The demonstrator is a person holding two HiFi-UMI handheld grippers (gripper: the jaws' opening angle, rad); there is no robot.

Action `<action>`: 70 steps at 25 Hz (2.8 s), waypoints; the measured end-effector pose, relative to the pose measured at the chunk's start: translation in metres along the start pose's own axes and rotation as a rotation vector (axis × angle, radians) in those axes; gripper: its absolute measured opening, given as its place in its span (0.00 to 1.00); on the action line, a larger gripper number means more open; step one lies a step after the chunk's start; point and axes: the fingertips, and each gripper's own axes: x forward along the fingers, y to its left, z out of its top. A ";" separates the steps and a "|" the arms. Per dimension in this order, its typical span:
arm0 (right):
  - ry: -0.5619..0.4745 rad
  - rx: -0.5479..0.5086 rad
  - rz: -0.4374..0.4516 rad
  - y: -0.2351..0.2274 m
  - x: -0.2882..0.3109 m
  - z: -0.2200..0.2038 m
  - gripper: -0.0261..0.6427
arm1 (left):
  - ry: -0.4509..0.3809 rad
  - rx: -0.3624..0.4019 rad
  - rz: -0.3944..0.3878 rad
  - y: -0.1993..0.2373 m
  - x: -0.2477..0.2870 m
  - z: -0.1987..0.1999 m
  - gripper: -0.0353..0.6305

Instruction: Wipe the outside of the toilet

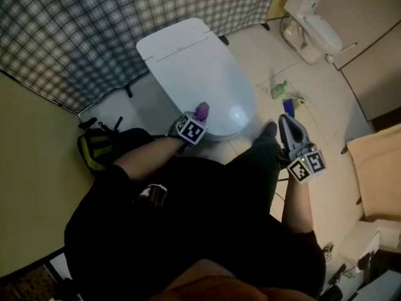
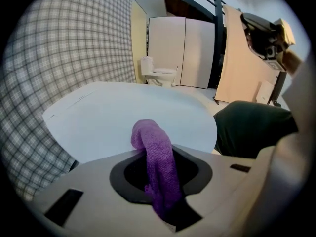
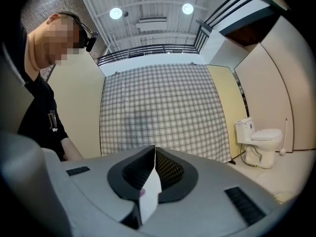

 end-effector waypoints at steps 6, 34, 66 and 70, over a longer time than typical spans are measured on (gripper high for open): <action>-0.009 0.040 -0.083 -0.043 -0.030 -0.010 0.06 | 0.060 0.030 -0.045 -0.014 0.052 0.054 0.19; -0.047 0.111 -0.226 -0.140 -0.099 -0.029 0.06 | -0.027 0.143 -0.129 -0.023 0.068 0.148 0.19; -0.053 0.086 -0.203 -0.088 -0.089 -0.013 0.06 | 0.000 0.354 -0.213 -0.113 0.088 0.105 0.19; -0.053 0.128 -0.238 -0.128 -0.101 -0.031 0.06 | -0.016 0.346 -0.198 -0.117 0.130 0.159 0.19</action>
